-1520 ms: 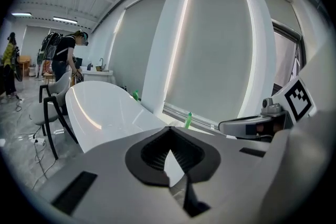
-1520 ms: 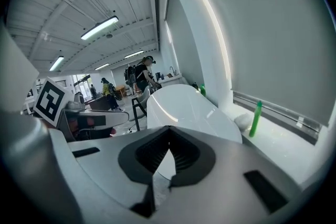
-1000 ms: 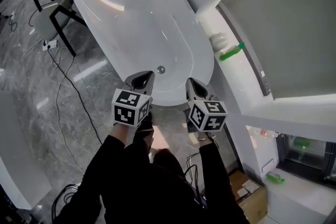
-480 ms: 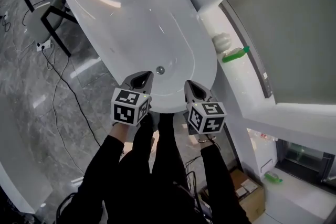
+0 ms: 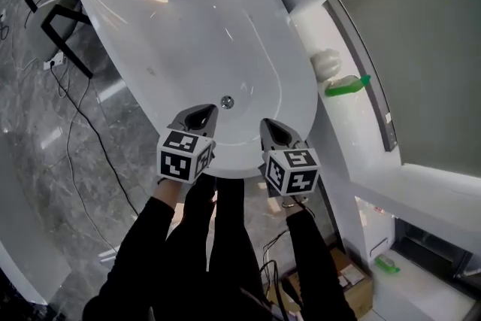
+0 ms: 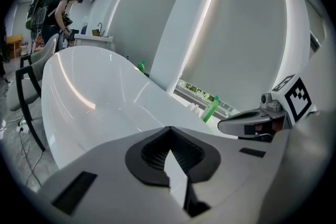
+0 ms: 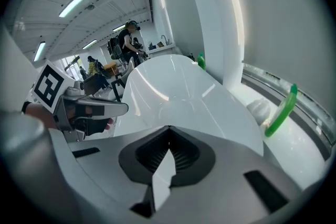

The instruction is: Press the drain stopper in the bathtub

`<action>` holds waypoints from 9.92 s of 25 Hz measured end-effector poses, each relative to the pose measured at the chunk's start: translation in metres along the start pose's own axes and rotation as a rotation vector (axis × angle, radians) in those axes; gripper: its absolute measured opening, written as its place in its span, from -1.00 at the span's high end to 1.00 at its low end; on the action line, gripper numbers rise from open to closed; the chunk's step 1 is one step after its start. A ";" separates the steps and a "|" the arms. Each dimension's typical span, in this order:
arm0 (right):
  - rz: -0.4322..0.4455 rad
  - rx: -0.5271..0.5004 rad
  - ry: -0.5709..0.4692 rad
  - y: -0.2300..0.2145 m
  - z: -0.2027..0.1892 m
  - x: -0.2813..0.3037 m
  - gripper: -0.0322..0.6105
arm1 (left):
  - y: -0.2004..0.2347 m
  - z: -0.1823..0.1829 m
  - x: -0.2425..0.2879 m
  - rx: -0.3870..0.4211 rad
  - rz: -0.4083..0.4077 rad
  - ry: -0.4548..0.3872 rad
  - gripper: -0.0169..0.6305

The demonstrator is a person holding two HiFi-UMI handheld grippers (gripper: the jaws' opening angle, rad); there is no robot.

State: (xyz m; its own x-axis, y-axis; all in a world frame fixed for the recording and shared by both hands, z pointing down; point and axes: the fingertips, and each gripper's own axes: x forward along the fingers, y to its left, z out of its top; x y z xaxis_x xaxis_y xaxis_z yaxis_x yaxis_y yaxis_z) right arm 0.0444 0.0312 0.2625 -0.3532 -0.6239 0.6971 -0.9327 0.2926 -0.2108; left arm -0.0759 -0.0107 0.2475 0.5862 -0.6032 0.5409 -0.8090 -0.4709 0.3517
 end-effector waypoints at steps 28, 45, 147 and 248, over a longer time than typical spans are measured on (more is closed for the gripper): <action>0.124 0.022 0.264 -0.090 -0.093 0.226 0.89 | 0.089 -0.147 0.220 -0.149 0.114 0.262 0.92; 0.168 0.074 0.373 -0.120 -0.155 0.303 0.89 | 0.123 -0.231 0.302 -0.231 0.164 0.379 0.92; 0.177 0.088 0.453 -0.135 -0.228 0.359 0.89 | 0.157 -0.384 0.382 -0.300 0.214 0.597 0.92; 0.154 -0.012 0.282 -0.049 -0.099 0.199 0.89 | 0.061 -0.127 0.153 -0.266 0.110 0.236 0.92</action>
State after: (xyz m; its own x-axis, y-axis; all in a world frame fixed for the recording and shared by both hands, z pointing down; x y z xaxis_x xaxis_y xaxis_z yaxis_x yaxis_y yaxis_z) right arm 0.0267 -0.0359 0.4795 -0.4549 -0.3463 0.8205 -0.8682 0.3775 -0.3220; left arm -0.0410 -0.0502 0.4493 0.4939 -0.4615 0.7369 -0.8678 -0.2088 0.4509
